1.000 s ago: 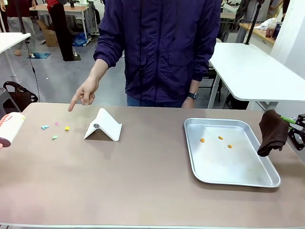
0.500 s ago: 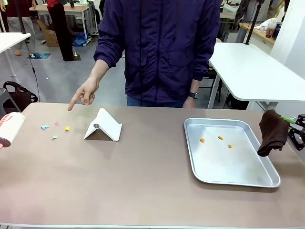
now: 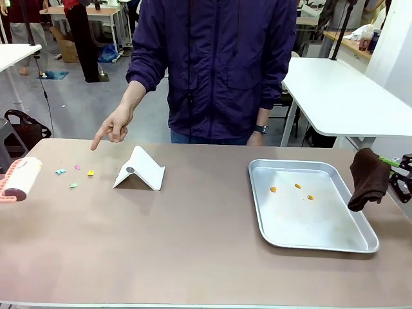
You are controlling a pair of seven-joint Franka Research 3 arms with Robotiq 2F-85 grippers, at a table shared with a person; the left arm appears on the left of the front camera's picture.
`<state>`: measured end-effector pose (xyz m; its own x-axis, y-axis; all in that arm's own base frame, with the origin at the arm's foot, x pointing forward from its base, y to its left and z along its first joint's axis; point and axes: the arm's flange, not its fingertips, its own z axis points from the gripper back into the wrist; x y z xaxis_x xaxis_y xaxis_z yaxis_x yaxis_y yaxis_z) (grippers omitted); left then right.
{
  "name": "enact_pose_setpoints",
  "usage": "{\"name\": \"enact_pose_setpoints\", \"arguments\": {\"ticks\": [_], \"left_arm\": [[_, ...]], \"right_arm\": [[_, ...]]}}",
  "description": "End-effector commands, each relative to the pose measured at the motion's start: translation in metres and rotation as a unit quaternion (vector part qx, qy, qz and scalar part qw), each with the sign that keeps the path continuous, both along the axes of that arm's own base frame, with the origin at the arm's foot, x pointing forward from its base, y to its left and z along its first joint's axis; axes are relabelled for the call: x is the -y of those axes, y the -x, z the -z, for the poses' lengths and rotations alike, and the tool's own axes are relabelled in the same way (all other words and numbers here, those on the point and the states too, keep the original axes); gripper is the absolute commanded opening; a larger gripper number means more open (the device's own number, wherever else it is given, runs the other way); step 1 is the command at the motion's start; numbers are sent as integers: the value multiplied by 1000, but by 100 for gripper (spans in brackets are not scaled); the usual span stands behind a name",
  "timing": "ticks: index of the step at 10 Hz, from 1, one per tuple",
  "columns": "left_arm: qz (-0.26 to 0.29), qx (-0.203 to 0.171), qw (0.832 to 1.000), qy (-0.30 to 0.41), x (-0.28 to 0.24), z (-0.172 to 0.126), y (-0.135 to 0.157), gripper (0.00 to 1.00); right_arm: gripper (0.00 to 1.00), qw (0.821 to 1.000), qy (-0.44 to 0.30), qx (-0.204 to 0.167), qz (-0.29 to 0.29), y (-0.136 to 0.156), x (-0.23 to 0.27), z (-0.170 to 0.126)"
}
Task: Clean the surface of the table.
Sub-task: If a person points to the right, clean the right side of the table with your right hand, and if they point to the left, clean the left side with your left hand.
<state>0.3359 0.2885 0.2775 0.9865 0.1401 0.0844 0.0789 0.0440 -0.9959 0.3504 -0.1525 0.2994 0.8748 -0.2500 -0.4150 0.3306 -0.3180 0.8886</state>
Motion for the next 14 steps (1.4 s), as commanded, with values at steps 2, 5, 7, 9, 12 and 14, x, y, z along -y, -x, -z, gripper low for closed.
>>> {"name": "enact_pose_setpoints", "arguments": {"ticks": [2,5,7,9,12,14], "left_arm": [[-93,-56,993,-41,25,-21,-10,21],[-191,-86,972,-109,25,-34,-32,21],[-258,-71,951,-154,21,-40,-33,21],[-239,-96,948,-187,27,-38,-32,21],[-238,-137,941,-199,28,-30,-42,21],[-238,-157,937,-200,29,-24,-53,21]], "right_arm": [[0,1000,0,3,1,2,0,-4],[0,1000,0,3,1,2,0,-4],[0,1000,0,3,1,2,0,-4],[0,1000,0,3,1,2,0,-4],[0,1000,0,3,1,2,0,-4],[0,1000,0,3,1,2,0,-4]]}}
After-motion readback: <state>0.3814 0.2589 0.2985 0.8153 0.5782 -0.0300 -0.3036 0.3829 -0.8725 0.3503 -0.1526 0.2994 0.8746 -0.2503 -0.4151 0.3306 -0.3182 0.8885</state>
